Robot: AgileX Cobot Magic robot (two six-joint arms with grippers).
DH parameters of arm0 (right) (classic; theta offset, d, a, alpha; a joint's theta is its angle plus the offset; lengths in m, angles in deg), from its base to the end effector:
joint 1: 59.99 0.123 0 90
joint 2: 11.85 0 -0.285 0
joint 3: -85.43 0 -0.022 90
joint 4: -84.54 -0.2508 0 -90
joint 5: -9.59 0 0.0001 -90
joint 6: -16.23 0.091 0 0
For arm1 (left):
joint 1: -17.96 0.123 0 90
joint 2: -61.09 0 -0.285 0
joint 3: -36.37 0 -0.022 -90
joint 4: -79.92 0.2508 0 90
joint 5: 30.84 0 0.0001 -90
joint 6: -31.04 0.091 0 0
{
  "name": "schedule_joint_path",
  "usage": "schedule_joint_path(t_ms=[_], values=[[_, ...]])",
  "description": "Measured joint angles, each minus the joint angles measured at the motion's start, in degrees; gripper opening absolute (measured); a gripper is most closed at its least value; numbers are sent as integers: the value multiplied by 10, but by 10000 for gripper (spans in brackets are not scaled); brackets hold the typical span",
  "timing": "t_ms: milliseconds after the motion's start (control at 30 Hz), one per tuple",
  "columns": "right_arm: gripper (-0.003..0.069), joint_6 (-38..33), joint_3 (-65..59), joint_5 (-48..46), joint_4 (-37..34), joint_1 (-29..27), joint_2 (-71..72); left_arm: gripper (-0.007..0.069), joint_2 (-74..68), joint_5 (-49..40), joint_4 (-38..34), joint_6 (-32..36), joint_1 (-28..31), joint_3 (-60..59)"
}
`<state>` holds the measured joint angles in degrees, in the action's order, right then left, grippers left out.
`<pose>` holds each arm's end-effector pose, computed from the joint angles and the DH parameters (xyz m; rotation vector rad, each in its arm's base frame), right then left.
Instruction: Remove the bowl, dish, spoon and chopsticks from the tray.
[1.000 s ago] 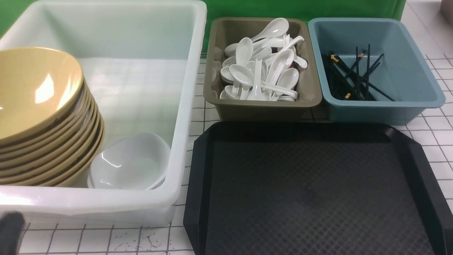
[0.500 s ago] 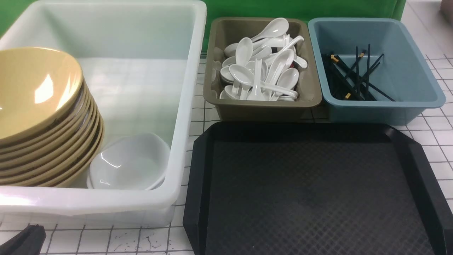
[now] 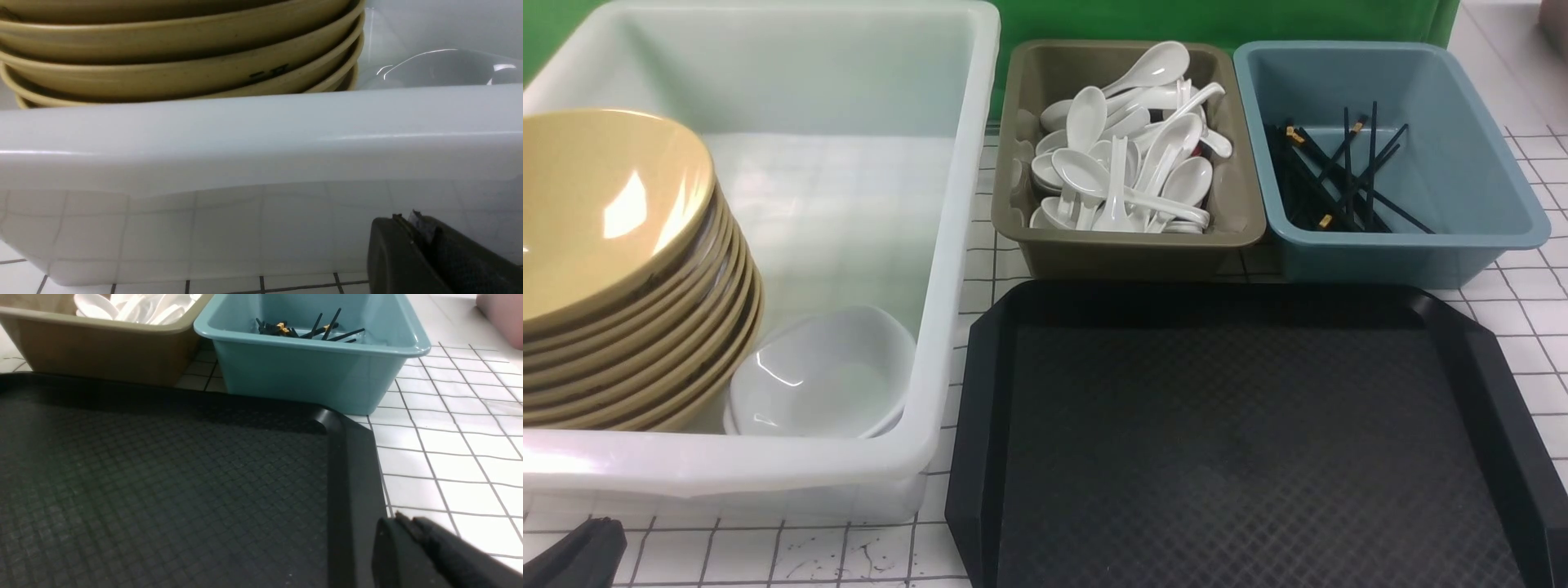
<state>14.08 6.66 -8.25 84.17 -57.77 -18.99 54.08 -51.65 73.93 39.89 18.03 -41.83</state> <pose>0.0541 0.0023 0.1765 -0.0649 1.8096 0.0070 0.0526 -0.0033 0.1756 0.0771 1.8468 0.0061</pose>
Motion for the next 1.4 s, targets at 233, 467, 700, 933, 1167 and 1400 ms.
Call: schedule_joint_path(t_ms=[233, 467, 700, 933, 1167, 1400], values=[[78, 0, 0, 0, 0, 0, 0, -12, 0, 0, 0, 0, 0, 0], [78, 0, 0, 0, 0, 0, 0, -12, 0, 0, 0, 1, 0, 0], [79, 0, 0, 0, 0, 0, 0, -12, 0, 0, 0, 1, 0, 0], [86, 0, 0, 0, 0, 0, 0, -12, 0, 0, 0, 1, 0, 0], [92, 0, 0, 0, 0, 0, 0, -12, 0, 0, 0, 1, 0, 0], [99, 0, 0, 0, 0, 0, 0, -12, 0, 0, 0, 1, 0, 0]])
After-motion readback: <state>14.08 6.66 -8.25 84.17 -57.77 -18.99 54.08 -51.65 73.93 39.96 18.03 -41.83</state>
